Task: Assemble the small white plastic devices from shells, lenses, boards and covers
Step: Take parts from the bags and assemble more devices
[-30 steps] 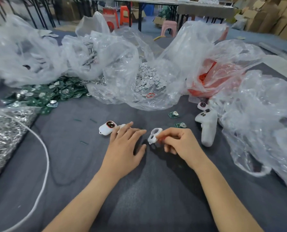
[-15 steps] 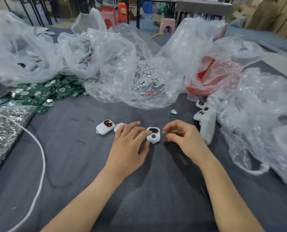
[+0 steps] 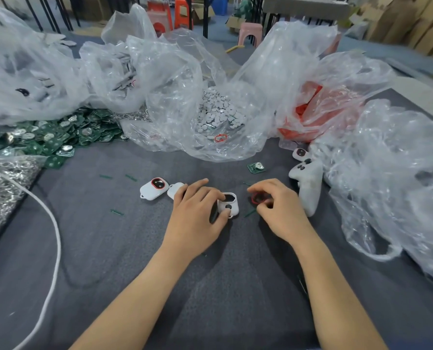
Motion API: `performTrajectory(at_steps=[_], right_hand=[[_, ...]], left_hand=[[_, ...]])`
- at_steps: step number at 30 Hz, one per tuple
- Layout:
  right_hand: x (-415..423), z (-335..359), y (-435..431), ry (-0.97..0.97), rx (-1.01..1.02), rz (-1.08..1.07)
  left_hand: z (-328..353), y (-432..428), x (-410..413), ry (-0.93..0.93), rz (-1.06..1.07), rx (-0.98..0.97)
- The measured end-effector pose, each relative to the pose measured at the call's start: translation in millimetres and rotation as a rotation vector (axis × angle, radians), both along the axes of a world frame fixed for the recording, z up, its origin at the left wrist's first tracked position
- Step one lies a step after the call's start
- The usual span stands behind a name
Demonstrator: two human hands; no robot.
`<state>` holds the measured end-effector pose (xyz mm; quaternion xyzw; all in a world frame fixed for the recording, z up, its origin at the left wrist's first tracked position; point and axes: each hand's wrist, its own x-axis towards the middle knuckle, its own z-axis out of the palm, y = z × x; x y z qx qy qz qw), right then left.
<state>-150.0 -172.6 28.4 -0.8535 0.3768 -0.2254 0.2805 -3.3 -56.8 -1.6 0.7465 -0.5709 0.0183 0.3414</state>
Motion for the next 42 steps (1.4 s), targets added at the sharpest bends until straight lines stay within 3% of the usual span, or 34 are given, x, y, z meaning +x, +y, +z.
performTrajectory(at_steps=[4,10,14,19,42], right_hand=[[-1.5,-3.3,-5.7,0.082,-0.064,-0.032],[3.1,-3.0,-0.9,-0.102,-0.036,-0.107],[10.0,2.3,12.6,-0.213,-0.076,0.064],[20.9,-1.4,22.2,-0.174,-0.035,0.162],[25.3,-5.5,15.3,-0.167,0.142,0.094]], left_hand=[[0.4,1.0,0.7,0.023,-0.015,-0.007],[4.5,2.7,-0.1,-0.01,0.019,0.014],[5.6,1.9,-0.2,0.004,0.002,0.02],[4.0,2.4,1.4,-0.006,0.0,0.028],[1.7,1.8,-1.0,-0.017,0.029,0.005]])
